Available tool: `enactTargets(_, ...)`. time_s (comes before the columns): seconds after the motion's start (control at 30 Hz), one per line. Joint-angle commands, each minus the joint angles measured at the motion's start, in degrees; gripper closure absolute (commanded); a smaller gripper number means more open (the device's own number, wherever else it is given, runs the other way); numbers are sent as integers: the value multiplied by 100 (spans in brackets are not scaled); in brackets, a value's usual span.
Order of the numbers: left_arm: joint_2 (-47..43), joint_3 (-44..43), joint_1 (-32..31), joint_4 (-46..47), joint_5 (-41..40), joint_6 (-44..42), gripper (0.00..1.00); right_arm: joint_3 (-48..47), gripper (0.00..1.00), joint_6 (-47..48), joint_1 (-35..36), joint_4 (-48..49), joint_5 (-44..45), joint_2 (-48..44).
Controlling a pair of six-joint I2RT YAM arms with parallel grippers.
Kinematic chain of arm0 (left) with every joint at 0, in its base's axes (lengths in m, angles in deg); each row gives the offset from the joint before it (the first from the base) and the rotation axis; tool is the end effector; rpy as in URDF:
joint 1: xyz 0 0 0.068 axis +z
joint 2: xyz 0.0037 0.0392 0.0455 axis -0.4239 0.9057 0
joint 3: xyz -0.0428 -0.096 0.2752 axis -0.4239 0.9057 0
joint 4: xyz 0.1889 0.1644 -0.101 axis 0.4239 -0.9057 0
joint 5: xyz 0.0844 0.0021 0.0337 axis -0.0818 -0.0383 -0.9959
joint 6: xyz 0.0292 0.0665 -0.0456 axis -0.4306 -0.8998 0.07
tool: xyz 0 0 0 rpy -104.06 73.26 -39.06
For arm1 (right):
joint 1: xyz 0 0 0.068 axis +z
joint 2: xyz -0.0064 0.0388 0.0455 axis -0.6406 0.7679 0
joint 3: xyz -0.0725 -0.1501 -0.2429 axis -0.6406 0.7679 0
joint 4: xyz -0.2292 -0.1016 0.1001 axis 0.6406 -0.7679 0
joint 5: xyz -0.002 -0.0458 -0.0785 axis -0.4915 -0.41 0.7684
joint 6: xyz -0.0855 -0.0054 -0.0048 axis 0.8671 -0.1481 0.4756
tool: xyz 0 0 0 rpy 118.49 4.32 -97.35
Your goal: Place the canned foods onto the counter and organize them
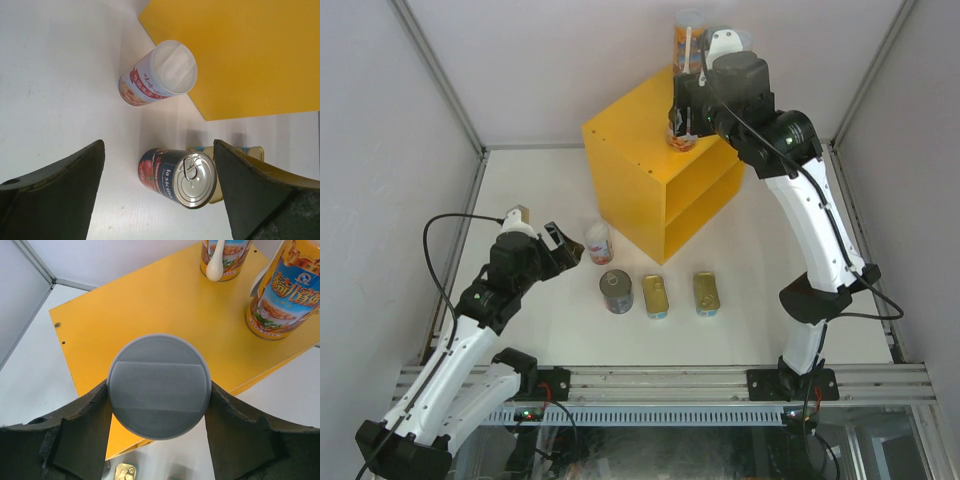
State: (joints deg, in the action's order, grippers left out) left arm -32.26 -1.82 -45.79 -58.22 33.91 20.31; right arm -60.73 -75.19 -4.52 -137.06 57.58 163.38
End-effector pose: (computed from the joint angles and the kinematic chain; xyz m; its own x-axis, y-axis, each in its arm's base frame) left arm 0.1822 -0.0612 0.2820 -0.5288 -0.4823 -0.6984 -0.0814 0.8479 -0.5239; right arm 0.3254 0.2057 0.5530 -0.3316 -0.0419 -0.9425 -0.3006 0.9516 0.0635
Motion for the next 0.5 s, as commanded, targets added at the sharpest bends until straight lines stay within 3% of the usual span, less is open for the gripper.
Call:
enactTargets(0.0,-6,-332,38,165,49,-76,8,-367,100,-102,-50,615,-138,-68)
enactTargets(0.27,9,-306,36,212,95,8,8,-437,97,-109,-77,601,-228,90)
enactTargets(0.47,41,-270,34,244,115,38,8,-437,82,-79,-72,661,-256,173)
